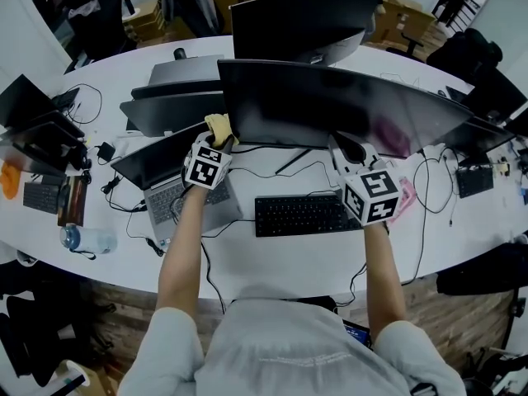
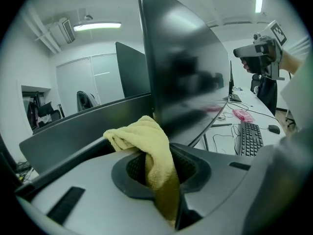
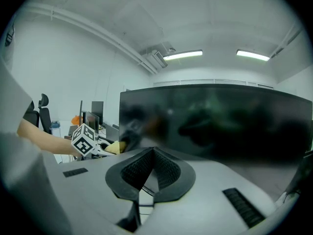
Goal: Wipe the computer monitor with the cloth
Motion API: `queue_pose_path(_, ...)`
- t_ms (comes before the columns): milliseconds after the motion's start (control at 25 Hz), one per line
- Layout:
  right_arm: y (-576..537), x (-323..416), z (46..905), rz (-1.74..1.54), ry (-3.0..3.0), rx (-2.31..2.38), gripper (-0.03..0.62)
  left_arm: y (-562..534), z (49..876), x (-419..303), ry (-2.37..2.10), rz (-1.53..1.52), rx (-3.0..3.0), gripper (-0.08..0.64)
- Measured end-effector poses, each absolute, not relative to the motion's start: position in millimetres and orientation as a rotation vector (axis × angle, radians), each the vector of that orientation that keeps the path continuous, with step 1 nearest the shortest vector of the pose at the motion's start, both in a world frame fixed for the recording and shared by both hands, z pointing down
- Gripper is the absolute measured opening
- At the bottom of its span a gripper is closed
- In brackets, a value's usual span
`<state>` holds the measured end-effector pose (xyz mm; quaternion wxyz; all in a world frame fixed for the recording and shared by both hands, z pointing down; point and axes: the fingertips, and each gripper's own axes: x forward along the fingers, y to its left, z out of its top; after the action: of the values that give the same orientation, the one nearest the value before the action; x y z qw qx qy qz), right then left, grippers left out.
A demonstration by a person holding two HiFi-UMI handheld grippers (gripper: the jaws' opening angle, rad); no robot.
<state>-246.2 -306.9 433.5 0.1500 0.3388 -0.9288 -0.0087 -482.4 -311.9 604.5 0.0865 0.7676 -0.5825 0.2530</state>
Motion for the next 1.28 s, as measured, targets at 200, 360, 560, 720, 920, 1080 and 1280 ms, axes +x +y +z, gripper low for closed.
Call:
queue_pose_path(200,-306,-240,442,-0.012,-2.649,0.984,0.026,-306,627,-475,-1.665,0.773,2.241,0.081)
queue_pose_path(360,-306,-233,449,0.002,-2.630,0.993,0.026,-305,650,-476,-1.633,0.787,2.209,0.081)
queue_pose_path(560,-309,-227,454,0.017,-2.617,0.999,0.026,-304,671,-477,-1.602,0.754,2.166,0.081)
queue_pose_path(720,-310,-221,459,0.030,-2.607,1.005,0.026,-303,682,-474,-1.559,0.696,2.137,0.081)
queue_pose_path(920,-310,-213,467,0.046,-2.590,1.016,0.026,-306,692,-471,-1.525,0.502,2.078,0.081)
queue_pose_path(1080,-309,-199,472,0.066,-2.573,1.040,0.026,-309,693,-464,-1.505,0.299,2.024,0.081)
queue_pose_path(1280,-307,-182,481,0.097,-2.556,1.067,0.026,-313,692,-458,-1.485,0.075,1.962,0.081)
